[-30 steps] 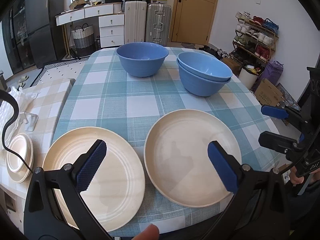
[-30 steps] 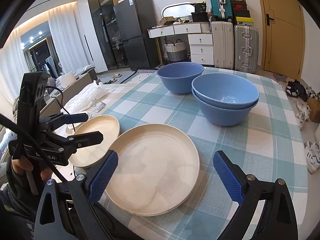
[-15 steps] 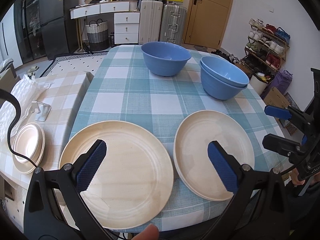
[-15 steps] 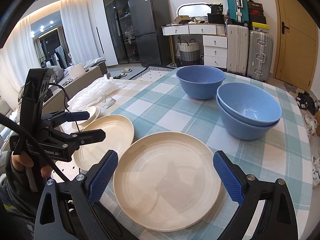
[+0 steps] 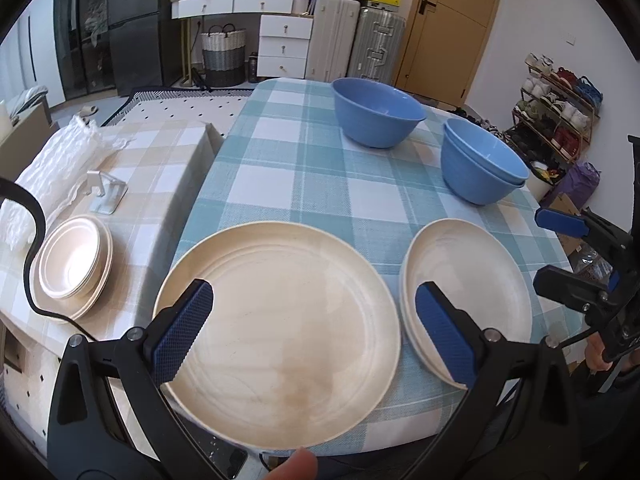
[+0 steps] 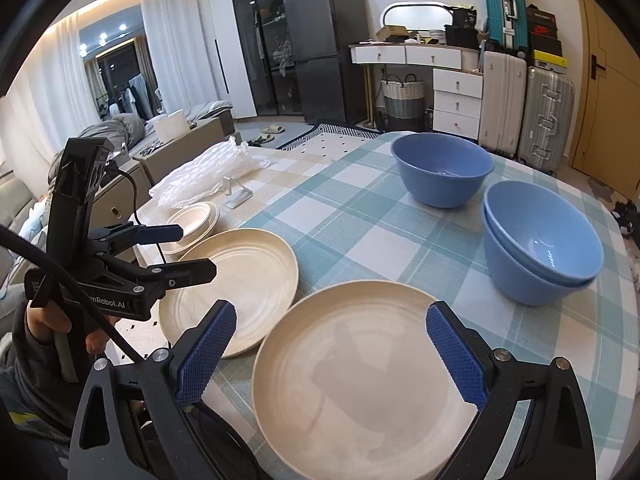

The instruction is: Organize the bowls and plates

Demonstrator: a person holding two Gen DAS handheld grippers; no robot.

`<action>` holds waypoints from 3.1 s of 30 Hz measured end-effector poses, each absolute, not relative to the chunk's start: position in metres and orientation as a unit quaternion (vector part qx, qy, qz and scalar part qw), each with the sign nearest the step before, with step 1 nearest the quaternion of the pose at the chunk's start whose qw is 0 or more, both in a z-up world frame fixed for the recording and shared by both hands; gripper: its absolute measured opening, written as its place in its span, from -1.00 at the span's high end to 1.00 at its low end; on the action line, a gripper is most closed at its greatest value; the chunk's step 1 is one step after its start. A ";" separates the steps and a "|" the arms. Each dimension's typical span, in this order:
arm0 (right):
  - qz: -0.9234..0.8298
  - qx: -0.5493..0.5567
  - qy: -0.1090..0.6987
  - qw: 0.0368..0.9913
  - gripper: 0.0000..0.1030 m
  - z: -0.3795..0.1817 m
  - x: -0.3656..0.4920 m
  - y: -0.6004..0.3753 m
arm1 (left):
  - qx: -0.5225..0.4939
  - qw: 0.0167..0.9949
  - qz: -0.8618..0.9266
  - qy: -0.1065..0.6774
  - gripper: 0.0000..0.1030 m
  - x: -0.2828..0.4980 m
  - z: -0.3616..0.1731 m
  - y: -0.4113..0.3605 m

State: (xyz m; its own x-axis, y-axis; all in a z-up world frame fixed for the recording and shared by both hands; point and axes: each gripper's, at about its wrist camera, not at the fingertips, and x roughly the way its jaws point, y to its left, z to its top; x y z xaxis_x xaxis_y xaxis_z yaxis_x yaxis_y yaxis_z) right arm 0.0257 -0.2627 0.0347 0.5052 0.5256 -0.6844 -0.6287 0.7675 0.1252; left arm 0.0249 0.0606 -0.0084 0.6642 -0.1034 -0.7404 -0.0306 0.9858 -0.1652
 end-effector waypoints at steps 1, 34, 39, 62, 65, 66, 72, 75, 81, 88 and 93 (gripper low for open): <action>0.336 -0.071 0.369 0.863 -0.90 0.034 0.027 -0.260 | -0.084 0.908 -0.017 0.411 -0.95 0.023 -0.010 0.065; 0.377 -0.138 0.441 0.802 -0.89 -0.022 0.084 -0.145 | -0.155 0.885 0.041 0.437 -0.80 -0.005 -0.084 0.168; 0.375 -0.150 0.454 0.794 -0.89 -0.031 0.090 -0.136 | -0.163 0.884 0.037 0.436 -0.69 -0.003 -0.089 0.169; 0.362 -0.201 0.501 0.760 0.29 -0.071 0.102 -0.111 | -0.168 0.871 0.051 0.458 0.16 0.007 -0.113 0.172; 0.359 -0.209 0.497 0.762 0.34 -0.074 0.102 -0.110 | -0.169 0.871 0.051 0.458 0.18 0.007 -0.113 0.171; 0.357 -0.205 0.498 0.763 0.40 -0.074 0.103 -0.111 | -0.170 0.872 0.051 0.457 0.20 0.006 -0.113 0.172; 0.361 -0.198 0.497 0.764 0.60 -0.072 0.102 -0.109 | -0.174 0.873 0.054 0.453 0.37 0.003 -0.112 0.177; 0.369 -0.185 0.496 0.764 0.69 -0.069 0.102 -0.108 | -0.175 0.874 0.057 0.450 0.47 0.001 -0.110 0.179; 0.364 -0.178 0.491 0.771 0.71 -0.067 0.101 -0.109 | -0.184 0.875 0.053 0.445 0.55 -0.002 -0.109 0.183; 0.365 -0.178 0.481 0.777 0.71 -0.057 0.095 -0.110 | -0.181 0.879 0.061 0.436 0.55 -0.007 -0.100 0.183; 0.364 -0.172 0.472 0.784 0.71 -0.046 0.092 -0.113 | -0.178 0.883 0.063 0.429 0.55 -0.010 -0.090 0.179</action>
